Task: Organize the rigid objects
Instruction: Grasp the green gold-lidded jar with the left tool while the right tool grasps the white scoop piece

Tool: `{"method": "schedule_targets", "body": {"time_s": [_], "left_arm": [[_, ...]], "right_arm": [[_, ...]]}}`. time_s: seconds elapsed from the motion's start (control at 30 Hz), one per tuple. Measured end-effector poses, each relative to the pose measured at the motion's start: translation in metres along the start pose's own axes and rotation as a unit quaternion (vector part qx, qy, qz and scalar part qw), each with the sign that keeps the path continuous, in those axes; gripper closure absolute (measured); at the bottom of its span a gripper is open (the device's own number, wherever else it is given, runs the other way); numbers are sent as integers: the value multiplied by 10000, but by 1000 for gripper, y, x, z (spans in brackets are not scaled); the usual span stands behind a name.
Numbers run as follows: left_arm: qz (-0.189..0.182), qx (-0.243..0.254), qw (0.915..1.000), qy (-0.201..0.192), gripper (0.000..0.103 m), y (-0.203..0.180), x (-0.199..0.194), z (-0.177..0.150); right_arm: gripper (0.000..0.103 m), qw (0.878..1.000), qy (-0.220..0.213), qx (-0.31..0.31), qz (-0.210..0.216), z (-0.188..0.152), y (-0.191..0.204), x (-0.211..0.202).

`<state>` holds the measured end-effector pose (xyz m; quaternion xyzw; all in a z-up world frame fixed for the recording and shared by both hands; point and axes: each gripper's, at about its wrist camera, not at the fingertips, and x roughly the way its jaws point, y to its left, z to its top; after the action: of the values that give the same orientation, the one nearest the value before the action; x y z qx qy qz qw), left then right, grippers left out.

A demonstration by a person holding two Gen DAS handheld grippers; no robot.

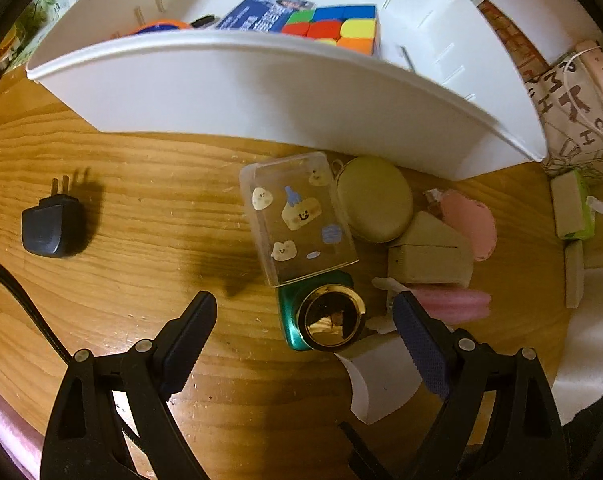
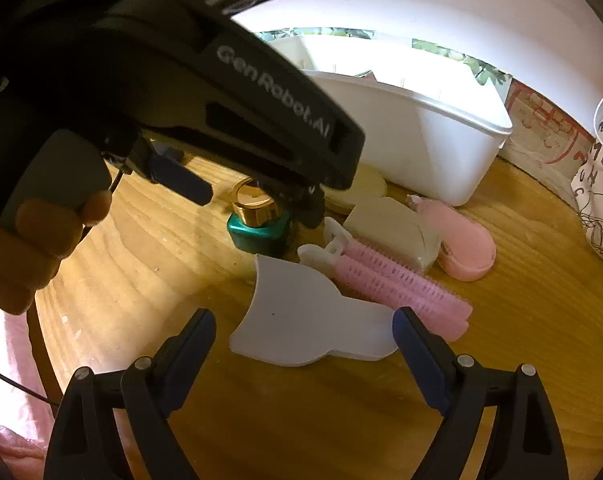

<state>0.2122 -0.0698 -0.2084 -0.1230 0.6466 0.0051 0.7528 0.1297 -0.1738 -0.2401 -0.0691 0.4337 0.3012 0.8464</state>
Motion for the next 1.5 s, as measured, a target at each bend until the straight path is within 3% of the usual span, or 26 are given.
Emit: {"method": "schedule_targets", "body": {"time_s": [0.23,0.43,0.6,0.83,0.97,1.5], "left_arm": [[-3,-23,9998,213,13,-3,10,-1],[34,-91,9998,201,20,-5,12,-5],[164,-93,9997,159,35,-5,13,1],[65,-184,9997,144,44,1,10,-5],[-39,-198,9996,176,57,-2,6,-9],[59,-221,9997,29,57,11,1,-32]], "right_arm": [[13,9999,39,86,-63,1,-6,2],[12,9999,59,71,-87,0,-7,4],[11,9998,145,29,-129,-2,-5,8],[11,9995,203,-34,-243,-2,-2,13],[11,9992,239,-79,-323,-5,5,14],[11,9989,270,96,-379,-3,2,19]]}}
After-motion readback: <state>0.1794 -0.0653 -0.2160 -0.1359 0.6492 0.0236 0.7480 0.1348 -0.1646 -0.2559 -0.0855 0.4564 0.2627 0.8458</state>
